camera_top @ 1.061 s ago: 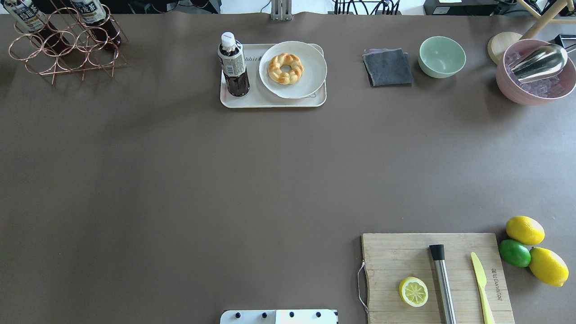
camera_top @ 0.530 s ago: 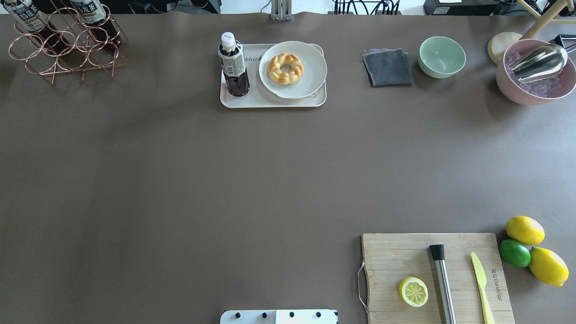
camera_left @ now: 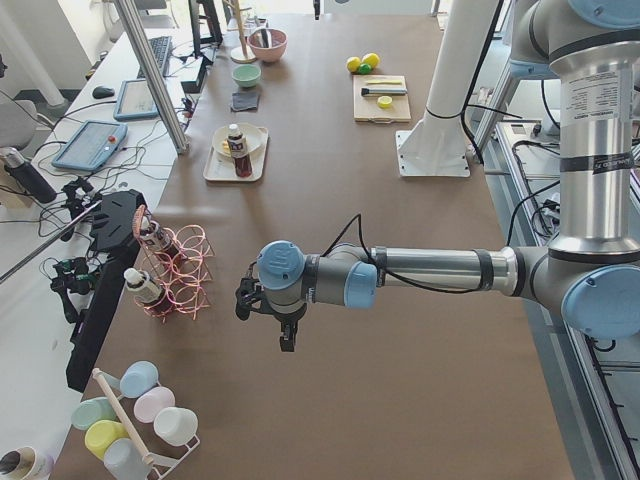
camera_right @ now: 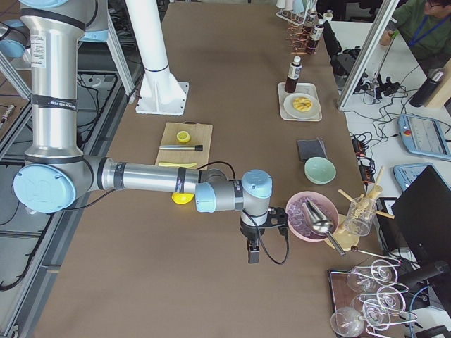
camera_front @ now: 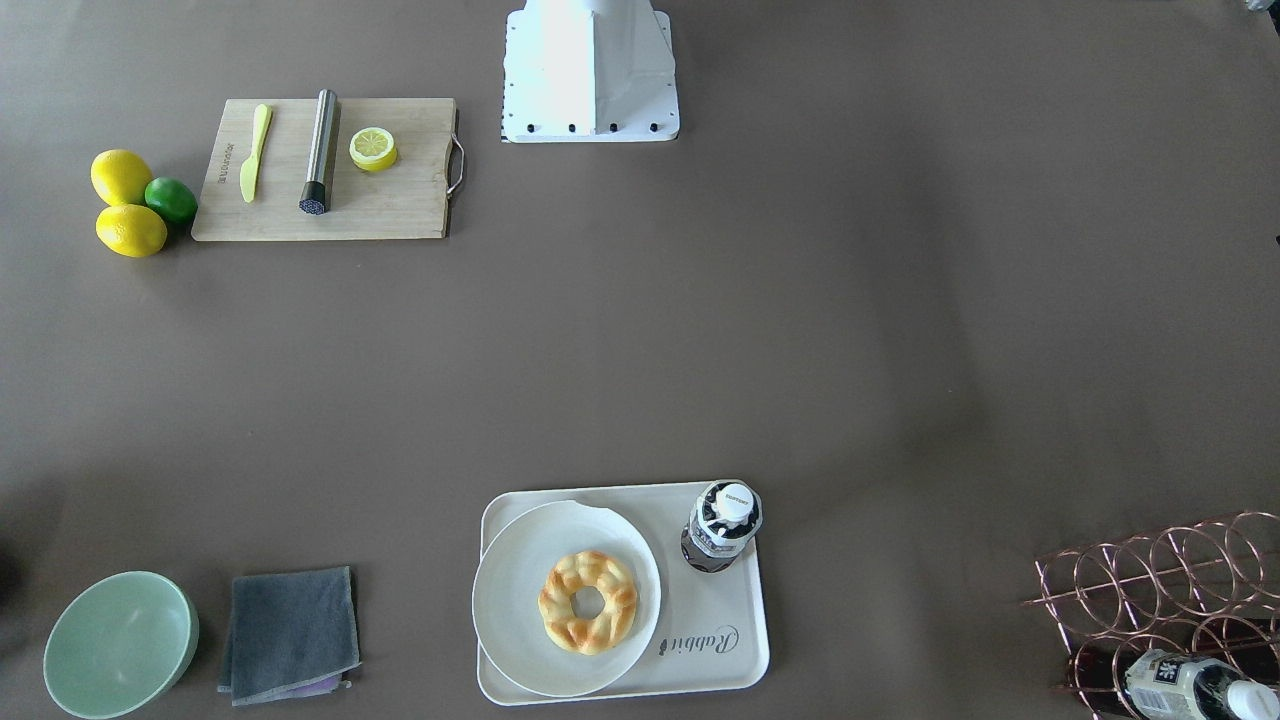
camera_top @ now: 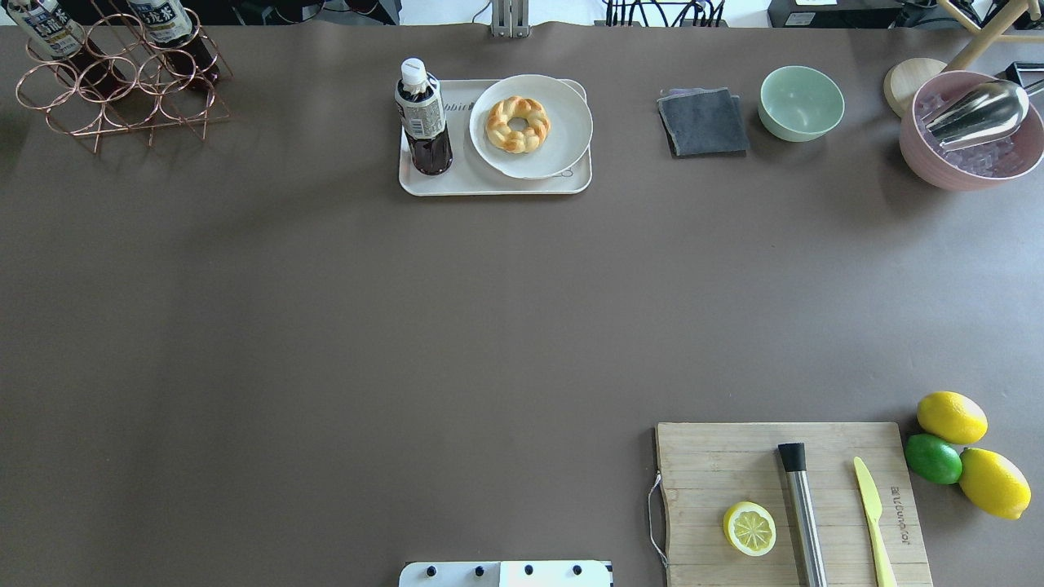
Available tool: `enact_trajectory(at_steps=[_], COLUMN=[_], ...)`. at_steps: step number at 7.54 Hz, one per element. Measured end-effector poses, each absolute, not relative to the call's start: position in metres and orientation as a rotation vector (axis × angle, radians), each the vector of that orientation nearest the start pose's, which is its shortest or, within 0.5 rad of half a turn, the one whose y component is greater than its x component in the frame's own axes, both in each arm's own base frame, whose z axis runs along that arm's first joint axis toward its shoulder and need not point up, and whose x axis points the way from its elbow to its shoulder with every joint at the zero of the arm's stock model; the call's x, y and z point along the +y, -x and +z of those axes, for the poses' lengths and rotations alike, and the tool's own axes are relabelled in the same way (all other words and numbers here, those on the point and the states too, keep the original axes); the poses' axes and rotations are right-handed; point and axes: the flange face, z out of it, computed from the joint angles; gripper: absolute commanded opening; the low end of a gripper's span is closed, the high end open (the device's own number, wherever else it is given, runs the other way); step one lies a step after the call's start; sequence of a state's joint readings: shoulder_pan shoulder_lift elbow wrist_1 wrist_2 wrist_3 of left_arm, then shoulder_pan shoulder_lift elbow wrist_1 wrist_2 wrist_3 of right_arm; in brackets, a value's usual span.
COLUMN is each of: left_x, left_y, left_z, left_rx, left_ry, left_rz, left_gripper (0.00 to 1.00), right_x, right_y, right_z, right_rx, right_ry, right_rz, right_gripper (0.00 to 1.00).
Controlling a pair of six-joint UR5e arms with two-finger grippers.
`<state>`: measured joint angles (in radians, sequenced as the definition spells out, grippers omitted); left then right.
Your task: Place tea on tray
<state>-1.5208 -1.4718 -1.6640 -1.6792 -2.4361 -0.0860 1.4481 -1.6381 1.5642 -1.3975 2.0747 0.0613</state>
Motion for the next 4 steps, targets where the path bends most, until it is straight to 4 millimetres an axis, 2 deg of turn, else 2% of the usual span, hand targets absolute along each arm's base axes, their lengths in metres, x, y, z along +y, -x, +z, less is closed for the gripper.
enact_trajectory(at_steps=[4], left_x=[-0.4503], left_y=[0.0324], left_z=[0.6507], left_rx=[0.867], left_ry=[-0.014], left_rz=[0.007], left_gripper=[0.99], right_x=[-0.4789], right_y=[-0.0263], right_z=[0.6877], right_rx=[-0.516], right_ry=[-0.059], right_rz=[-0.088], right_gripper=[1.00])
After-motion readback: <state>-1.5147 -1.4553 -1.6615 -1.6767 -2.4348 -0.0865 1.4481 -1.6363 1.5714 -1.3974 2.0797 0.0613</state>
